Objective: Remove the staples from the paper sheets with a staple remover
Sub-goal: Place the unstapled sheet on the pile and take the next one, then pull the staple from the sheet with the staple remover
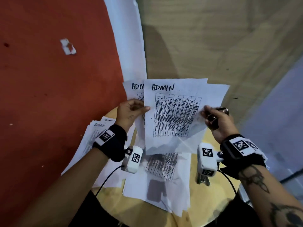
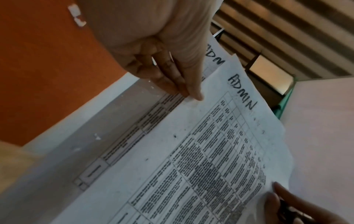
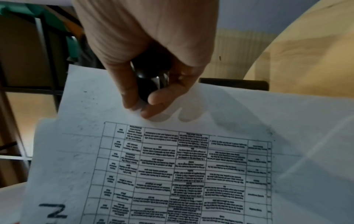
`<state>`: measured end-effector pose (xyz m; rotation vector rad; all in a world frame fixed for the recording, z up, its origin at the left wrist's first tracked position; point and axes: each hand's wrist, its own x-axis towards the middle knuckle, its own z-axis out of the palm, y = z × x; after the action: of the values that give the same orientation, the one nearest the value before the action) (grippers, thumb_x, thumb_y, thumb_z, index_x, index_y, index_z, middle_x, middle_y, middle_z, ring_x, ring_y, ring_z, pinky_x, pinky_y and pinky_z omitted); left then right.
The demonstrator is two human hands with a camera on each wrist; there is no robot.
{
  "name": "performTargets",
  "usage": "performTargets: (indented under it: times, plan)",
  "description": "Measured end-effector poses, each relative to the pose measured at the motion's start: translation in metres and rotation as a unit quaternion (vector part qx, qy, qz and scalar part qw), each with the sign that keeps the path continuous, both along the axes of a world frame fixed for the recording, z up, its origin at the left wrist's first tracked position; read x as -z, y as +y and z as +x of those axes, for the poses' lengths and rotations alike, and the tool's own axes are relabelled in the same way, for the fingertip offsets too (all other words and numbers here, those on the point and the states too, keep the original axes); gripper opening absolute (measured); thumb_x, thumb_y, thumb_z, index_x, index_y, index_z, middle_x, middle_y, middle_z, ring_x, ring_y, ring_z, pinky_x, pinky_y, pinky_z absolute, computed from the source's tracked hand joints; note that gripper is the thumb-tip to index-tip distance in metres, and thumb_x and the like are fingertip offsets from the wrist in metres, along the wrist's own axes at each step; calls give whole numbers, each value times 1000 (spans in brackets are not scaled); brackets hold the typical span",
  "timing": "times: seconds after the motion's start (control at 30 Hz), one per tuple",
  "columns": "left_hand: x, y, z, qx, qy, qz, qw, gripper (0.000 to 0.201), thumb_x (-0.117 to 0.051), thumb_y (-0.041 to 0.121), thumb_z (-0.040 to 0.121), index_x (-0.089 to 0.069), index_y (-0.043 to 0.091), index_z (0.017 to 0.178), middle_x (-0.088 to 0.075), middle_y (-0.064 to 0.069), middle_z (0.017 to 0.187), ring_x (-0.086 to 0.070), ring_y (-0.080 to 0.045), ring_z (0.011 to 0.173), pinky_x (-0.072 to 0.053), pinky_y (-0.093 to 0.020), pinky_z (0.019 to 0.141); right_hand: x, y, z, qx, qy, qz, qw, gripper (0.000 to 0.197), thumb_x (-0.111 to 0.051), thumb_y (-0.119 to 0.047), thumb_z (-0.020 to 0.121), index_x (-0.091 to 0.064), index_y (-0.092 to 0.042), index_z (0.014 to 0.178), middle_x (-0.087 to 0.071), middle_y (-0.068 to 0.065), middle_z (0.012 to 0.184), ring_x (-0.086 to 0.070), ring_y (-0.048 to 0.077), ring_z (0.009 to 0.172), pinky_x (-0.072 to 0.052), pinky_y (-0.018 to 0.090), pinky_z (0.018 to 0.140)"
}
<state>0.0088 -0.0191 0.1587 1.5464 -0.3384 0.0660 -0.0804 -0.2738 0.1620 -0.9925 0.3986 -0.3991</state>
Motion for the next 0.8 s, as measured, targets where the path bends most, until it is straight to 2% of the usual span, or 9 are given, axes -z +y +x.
performTargets:
  times: [0.07, 0.17, 0.2, 0.3, 0.4, 0.53, 0.67, 0.73, 0.8]
  plan:
    - [-15, 6, -5, -32, -41, 3, 999, 23, -78, 0, 69, -62, 16, 69, -64, 8, 65, -57, -8, 66, -47, -20, 66, -12, 4, -5, -9, -17, -6, 1000, 16, -67, -6, 76, -55, -16, 74, -67, -8, 57, -67, 5, 56, -39, 12, 39]
    - [-40, 13, -12, -143, -102, -21, 984, 48, -88, 14, 58, -49, 27, 81, -51, 7, 78, -48, 0, 71, -40, -18, 67, -32, 12, -17, -27, -53, -20, 998, 49, -82, -25, 36, -54, -16, 74, -68, -5, 60, -68, 7, 57, -40, 12, 40]
    - [-48, 14, -13, -180, -117, -30, 976, 62, -92, 23, 50, -45, 29, 90, -49, 7, 88, -48, -1, 80, -41, -18, 73, -35, 13, -20, -31, -64, -24, 997, 55, -82, -28, 29, -54, -16, 74, -69, -5, 61, -68, 8, 58, -41, 12, 40]
    - [-77, 18, -22, -142, -102, -71, 982, 92, -90, 38, 38, -41, 25, 115, -53, -6, 120, -53, -19, 112, -45, -32, 99, -48, 16, -30, -37, -81, -28, 996, 51, -80, -26, 34, -53, -14, 76, -68, -4, 60, -68, 8, 57, -41, 13, 40]
    - [-102, 14, -39, -31, -65, -95, 993, 66, -93, 25, 46, -65, 9, 104, -72, -8, 103, -68, -27, 98, -52, -49, 93, -60, 16, -38, -49, -92, -42, 994, 59, -88, -30, 32, -54, -13, 77, -68, -4, 62, -68, 8, 59, -40, 12, 40]
    - [-130, 8, -58, -14, -109, -89, 990, 35, -80, 1, 64, -69, -1, 97, -75, 1, 88, -71, -20, 89, -55, -37, 88, -76, 11, -45, -52, -99, -70, 991, 80, -93, -43, 9, -55, -16, 74, -68, -2, 62, -68, 7, 61, -40, 12, 39]
    - [-150, 5, -70, 10, -134, -76, 988, 17, -71, -7, 75, -68, 5, 86, -74, 7, 77, -69, -10, 76, -55, -21, 75, -89, 4, -56, -52, -112, -82, 989, 63, -94, -41, 14, -63, -19, 64, -69, 0, 66, -69, 10, 65, -46, 15, 48]
    - [-153, 3, -73, 15, -134, -53, 989, 17, -70, -3, 79, -67, 14, 81, -73, 2, 80, -67, -10, 76, -54, -21, 73, -96, 5, -62, -55, -108, -92, 988, 37, -90, -33, 43, -62, -20, 64, -68, -1, 69, -70, 8, 64, -44, 13, 49]
    - [-155, 0, -76, 17, -139, -41, 989, 11, -71, 5, 79, -68, 15, 82, -72, -14, 94, -66, -20, 84, -53, -32, 79, -102, 6, -67, -47, -107, -107, 987, 21, -75, -18, 66, -55, -22, 68, -66, -4, 67, -69, 5, 61, -41, 11, 45]
